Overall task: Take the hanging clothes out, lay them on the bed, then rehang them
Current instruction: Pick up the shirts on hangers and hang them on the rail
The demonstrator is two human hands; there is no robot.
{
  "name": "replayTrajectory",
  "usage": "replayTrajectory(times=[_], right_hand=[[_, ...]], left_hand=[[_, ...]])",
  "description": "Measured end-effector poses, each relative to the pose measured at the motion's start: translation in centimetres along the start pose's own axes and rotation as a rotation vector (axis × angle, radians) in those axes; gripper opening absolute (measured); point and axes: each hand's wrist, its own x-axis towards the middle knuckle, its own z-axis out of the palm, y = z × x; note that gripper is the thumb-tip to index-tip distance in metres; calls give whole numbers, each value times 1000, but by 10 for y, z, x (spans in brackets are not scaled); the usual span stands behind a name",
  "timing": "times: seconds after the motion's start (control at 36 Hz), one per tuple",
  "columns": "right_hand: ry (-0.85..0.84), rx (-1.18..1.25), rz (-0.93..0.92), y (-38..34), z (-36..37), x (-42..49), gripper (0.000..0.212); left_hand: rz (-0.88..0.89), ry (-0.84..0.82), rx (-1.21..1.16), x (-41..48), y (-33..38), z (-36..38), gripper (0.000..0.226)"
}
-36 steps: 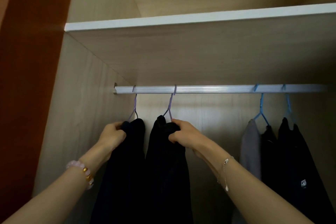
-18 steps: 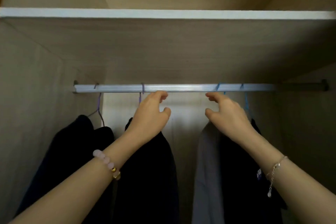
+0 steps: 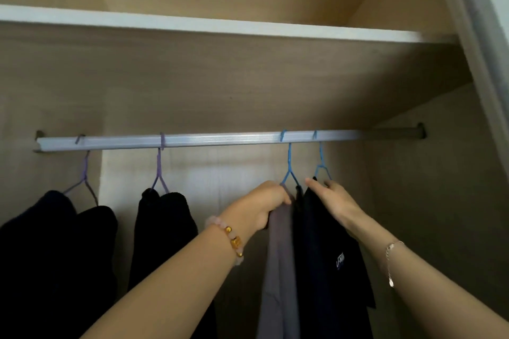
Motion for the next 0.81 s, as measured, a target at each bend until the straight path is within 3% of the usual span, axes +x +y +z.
replayTrajectory(times=[0.06, 0.14, 0.19, 0.28, 0.44, 0.61, 0.81], right_hand=[[-9, -4, -3, -8, 6, 0, 65], [-54, 54, -35, -17, 11, -1, 19], [-25, 12, -36, -18, 13, 2, 9], [31, -79, -55, -16, 10, 4, 26], [13, -283, -108, -11, -9, 8, 20], [-96, -235, -192, -15, -16, -2, 38], [-156, -282, -243, -23, 0, -11, 36]], left_hand=[[10, 56, -9, 0, -2, 2, 26], [27, 91, 13, 0, -3, 1, 17], [20, 82, -24, 2, -5, 0, 26], [32, 147, -74, 4, -12, -1, 24], [53, 254, -112, -2, -26, -12, 32], [60, 301, -186, -11, -38, -28, 28], [83, 342, -152, -20, -39, -35, 28]])
